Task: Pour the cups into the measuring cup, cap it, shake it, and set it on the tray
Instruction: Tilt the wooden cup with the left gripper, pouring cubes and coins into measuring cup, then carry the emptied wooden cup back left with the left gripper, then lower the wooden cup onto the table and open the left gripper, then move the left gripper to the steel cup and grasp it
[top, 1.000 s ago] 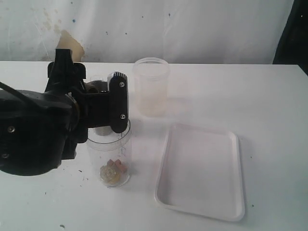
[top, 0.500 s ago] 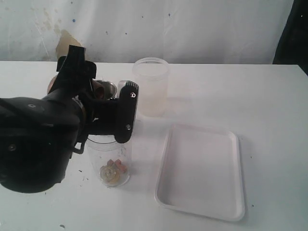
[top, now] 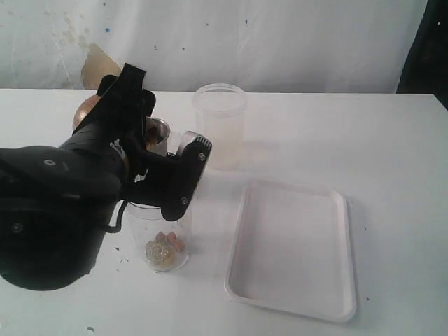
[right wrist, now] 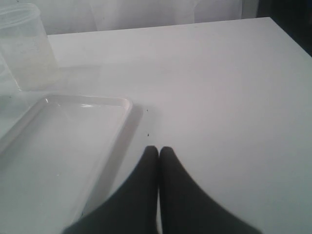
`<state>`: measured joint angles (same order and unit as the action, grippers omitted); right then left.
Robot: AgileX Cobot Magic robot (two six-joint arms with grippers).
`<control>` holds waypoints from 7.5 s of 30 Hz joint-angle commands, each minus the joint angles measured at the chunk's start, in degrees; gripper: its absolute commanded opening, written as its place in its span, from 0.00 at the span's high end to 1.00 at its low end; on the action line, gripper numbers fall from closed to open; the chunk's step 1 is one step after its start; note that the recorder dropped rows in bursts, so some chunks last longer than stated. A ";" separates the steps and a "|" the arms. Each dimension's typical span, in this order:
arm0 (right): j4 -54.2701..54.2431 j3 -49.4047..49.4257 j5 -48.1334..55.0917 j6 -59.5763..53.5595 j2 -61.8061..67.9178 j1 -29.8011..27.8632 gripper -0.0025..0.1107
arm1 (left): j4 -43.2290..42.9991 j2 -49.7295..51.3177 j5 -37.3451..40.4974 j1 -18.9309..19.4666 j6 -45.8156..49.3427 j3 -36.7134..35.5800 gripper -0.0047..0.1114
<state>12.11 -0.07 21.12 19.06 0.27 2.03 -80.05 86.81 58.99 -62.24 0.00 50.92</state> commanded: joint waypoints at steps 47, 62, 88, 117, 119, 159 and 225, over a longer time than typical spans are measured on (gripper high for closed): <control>0.31 0.07 -0.21 1.18 -0.27 0.26 0.98 | 9.20 -14.78 -12.21 17.30 -60.09 -5.19 0.96; 0.31 0.07 -0.21 1.18 -0.27 0.26 0.98 | -19.89 -22.36 -36.68 40.46 -121.25 -24.39 0.96; 0.31 0.07 -0.21 1.18 -0.27 0.26 0.98 | 41.25 -0.82 -36.43 53.24 -42.16 -4.41 0.96; 0.31 0.07 -0.21 1.18 -0.27 0.26 0.98 | 180.00 0.60 -71.03 68.65 86.19 -12.42 0.96; 0.31 0.07 -0.21 1.18 -0.27 0.26 0.98 | 179.33 -0.99 -76.92 68.65 83.02 -11.44 0.96; 0.31 0.07 -0.21 1.18 -0.27 0.26 0.98 | 21.29 26.06 -115.96 68.65 -19.56 -18.81 0.27; 0.31 0.07 -0.21 1.18 -0.27 0.26 0.98 | 36.76 26.84 -115.96 53.53 -13.40 -5.20 0.07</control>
<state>12.11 -0.07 21.12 20.31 0.27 2.03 -45.65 113.82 -58.36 -7.55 -14.38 44.20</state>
